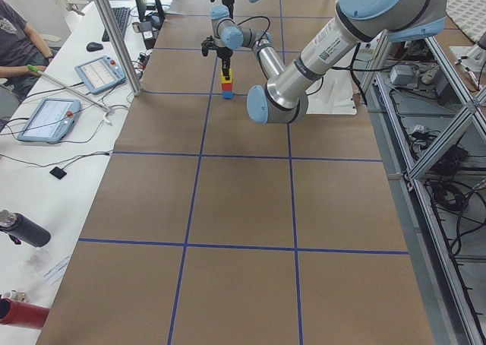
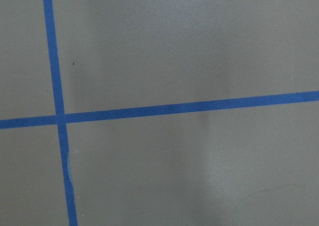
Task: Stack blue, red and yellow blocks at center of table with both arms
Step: 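Lower the yellow cube onto the red cube and open the left gripper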
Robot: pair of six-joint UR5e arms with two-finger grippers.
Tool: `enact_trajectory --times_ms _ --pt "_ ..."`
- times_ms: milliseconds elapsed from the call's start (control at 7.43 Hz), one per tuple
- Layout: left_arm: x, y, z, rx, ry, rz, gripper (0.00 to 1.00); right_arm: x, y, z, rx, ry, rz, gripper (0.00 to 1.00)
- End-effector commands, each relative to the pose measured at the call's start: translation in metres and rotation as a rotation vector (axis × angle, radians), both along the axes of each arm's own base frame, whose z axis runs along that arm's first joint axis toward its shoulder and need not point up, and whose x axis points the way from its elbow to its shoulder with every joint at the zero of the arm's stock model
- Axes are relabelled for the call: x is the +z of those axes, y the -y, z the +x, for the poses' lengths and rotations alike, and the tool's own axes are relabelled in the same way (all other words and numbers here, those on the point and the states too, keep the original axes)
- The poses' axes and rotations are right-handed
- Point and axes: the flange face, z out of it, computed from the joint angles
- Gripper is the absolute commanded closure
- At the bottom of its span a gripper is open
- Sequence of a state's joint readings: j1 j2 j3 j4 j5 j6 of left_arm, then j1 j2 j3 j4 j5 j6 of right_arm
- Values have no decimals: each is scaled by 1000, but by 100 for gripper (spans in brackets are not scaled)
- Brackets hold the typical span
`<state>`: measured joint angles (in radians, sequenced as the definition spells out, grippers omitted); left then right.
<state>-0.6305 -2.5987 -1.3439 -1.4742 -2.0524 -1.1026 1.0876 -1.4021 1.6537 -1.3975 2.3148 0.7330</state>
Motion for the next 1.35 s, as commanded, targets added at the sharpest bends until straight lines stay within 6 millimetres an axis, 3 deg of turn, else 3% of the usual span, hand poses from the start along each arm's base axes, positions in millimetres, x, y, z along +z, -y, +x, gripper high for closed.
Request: enact_trajectory --times_ms 0,135,269,404,538,673,807,942,1211 --pt "0 0 0 0 -1 0 100 -1 0 0 1 1 0 1" --pt "-1 0 0 1 -2 2 100 -1 0 0 0 1 1 1" --pt "-1 0 0 1 -2 3 82 -1 0 0 1 1 0 1" --pt "0 0 0 1 -1 2 55 -1 0 0 0 1 1 1" --pt "0 -2 1 3 -1 0 41 -1 0 0 1 1 0 1" --pt "2 -4 3 6 0 0 38 -2 0 0 1 1 1 1" --pt "2 -4 4 6 1 1 28 -2 0 0 0 1 2 1" --pt "3 -4 4 8 2 1 6 -2 0 0 0 1 2 1" --pt "2 -5 4 9 2 2 1 -2 1 -1 0 1 2 1"
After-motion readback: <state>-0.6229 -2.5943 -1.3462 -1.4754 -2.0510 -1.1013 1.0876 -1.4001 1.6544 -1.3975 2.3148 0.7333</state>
